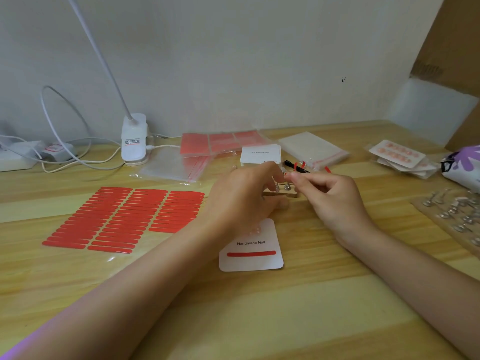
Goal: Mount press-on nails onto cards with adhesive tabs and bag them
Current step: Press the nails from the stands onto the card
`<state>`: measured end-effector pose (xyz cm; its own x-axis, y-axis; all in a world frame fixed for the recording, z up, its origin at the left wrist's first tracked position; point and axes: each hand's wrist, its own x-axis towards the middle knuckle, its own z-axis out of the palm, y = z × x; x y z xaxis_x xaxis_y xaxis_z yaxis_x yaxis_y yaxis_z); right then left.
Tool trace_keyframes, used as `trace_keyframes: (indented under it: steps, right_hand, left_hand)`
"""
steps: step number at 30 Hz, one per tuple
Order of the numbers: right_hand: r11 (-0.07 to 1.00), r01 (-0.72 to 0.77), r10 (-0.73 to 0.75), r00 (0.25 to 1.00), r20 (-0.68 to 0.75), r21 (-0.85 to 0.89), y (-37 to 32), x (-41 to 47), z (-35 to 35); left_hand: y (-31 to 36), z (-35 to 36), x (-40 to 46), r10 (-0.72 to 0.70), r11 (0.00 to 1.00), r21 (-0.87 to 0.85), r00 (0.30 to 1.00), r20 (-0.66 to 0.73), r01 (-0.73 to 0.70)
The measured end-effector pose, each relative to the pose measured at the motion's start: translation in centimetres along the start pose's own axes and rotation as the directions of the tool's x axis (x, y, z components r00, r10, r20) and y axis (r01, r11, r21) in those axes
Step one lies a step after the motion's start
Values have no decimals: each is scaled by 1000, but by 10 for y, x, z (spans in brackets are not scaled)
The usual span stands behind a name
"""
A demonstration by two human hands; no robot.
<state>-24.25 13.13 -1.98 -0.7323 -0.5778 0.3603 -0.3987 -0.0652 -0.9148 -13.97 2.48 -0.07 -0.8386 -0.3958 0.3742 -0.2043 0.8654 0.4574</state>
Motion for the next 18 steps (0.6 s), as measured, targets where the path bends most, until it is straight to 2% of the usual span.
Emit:
trace_keyframes:
  steps: [3,5,8,11,18]
  right_hand:
    - [999,31,-31,999,-28,12,0,-1,0]
    - [996,92,-92,995,-36,-3,-1,-2,0]
    - [964,241,-245,969,-25,-109,-4,-6,0]
    - [912,354,-365,931,-15,-206,-4,-10,1]
    - [844,465,-484,875,-5,-268,-6,-15,1]
  left_hand:
    - [-2,-2,1,24,999,-35,995,-97,-27]
    - [-2,-3,2,7,988,-155,992,-124,-26]
    - [3,-6,1,-49,934,-358,996,-76,19]
    - [8,-11,1,-80,904,-426,995,-58,48]
    - [14,-18,-2,-184,834,-526,983,19,166]
